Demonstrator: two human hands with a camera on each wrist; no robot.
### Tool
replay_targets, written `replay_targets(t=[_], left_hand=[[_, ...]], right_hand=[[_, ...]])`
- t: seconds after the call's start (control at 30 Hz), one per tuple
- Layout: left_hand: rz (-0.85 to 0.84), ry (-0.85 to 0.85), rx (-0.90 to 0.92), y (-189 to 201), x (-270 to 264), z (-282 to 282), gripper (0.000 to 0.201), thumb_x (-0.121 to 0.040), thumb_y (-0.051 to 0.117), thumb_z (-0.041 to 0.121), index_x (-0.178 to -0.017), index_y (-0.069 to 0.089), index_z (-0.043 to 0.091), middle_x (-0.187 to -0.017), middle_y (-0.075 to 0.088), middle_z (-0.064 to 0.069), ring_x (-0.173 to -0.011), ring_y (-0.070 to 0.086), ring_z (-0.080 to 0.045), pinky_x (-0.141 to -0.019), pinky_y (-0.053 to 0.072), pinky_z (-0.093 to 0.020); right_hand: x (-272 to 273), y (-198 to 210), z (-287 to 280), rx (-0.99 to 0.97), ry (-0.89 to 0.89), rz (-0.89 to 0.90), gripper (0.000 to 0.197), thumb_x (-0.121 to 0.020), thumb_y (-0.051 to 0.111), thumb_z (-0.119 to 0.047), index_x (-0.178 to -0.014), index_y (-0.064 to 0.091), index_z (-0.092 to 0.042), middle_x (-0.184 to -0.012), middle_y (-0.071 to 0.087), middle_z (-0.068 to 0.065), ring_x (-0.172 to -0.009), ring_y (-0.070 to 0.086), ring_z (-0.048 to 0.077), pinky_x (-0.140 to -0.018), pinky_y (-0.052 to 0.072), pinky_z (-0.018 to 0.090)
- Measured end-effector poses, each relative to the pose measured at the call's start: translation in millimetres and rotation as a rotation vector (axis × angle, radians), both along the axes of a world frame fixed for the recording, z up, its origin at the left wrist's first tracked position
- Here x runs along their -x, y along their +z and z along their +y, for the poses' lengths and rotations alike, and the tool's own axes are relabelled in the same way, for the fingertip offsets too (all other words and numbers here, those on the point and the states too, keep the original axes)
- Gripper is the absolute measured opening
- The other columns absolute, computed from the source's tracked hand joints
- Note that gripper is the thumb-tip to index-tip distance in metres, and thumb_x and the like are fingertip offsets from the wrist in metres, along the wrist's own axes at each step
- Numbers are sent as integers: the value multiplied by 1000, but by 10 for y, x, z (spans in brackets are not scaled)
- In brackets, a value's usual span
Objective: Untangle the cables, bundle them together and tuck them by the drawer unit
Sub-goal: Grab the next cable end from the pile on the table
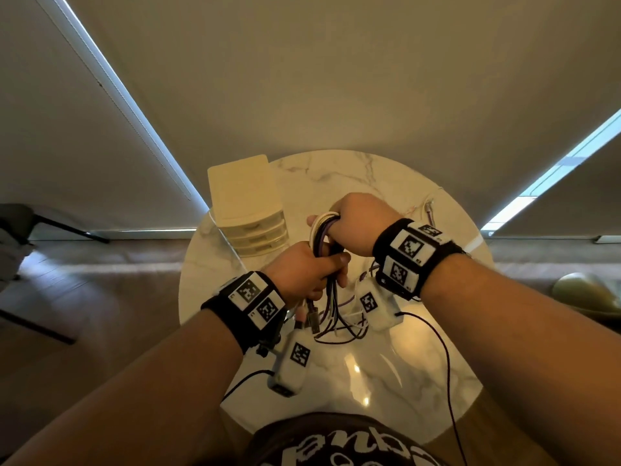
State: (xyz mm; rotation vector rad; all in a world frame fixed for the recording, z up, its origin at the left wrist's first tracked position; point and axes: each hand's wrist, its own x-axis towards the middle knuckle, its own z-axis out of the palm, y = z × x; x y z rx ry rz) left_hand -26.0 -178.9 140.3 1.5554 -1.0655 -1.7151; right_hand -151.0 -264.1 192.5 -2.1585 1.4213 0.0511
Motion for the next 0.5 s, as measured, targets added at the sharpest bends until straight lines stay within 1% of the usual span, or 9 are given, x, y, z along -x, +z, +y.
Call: replay_targets(t=[0.03,0.1,0.17,0.23,0.27,0.33,0.4,0.43,0.5], left_hand=[[-9,5,-2,-6,11,3,36,-78,70,49,-71,75,13,-87,58,-19,-50,30,-19,-52,23,-32],[-6,13,-2,7,17,-7,38,-73,69,53,-68,73,16,-85,56,-18,-51,29,-20,-53,22,-33],[42,12,-17,45,6,-18,31,-79,69,48,-69,68,19,-75,56,-16,-49,28,-17,-55,16,-36],[73,6,-32,38,-19,-44,28,-90,66,39,-75,64,17,-68,56,-6,-46,27,-13,-53,14,-36],[65,-6,-41,30,-21,-52,28,-93,65,37,-77,63,15,-67,55,-5,-45,27,-12,-51,16,-32],[13,-29,-75,5,-15,-45,28,-88,68,41,-77,65,16,-70,55,-9,-46,28,-14,-49,21,-28],[3,-32,-90,-13,8,-14,23,-85,67,38,-76,67,17,-70,57,-9,-47,30,-14,-48,22,-28],[-1,-34,-91,-27,19,-3,21,-85,66,35,-77,68,16,-69,59,-8,-48,31,-14,-48,22,-28],[-41,-51,-107,-40,34,14,20,-84,66,34,-77,70,15,-69,60,-8,-49,33,-15,-50,24,-29]], right_hand=[[3,-7,-13,-78,-27,-9,30,-97,53,-29,-88,72,-8,-80,69,12,-71,60,27,-61,46,33],[-12,-31,-24,-62,-38,-30,23,-94,50,-15,-88,70,-5,-76,64,10,-74,59,30,-59,42,33],[-12,-52,1,105,-17,-13,24,-101,49,-22,-85,64,-13,-75,63,5,-79,63,31,-62,46,34],[19,-96,7,330,79,47,25,-105,45,-36,-93,61,-21,-86,68,5,-84,66,32,-65,47,35],[48,-126,-2,441,149,66,26,-105,43,-42,-99,62,-23,-90,69,3,-86,66,31,-64,45,34],[93,-180,-19,596,295,88,33,-103,46,-54,-110,64,-28,-93,69,-2,-87,65,28,-62,44,33],[111,-232,-12,657,393,89,34,-99,52,-59,-119,66,-35,-92,69,-5,-87,65,26,-61,46,33],[113,-258,1,659,416,104,35,-99,51,-60,-119,66,-36,-89,69,-5,-85,65,26,-60,44,32],[118,-257,33,602,414,186,37,-102,42,-61,-109,66,-33,-77,64,-5,-75,62,25,-57,37,30]])
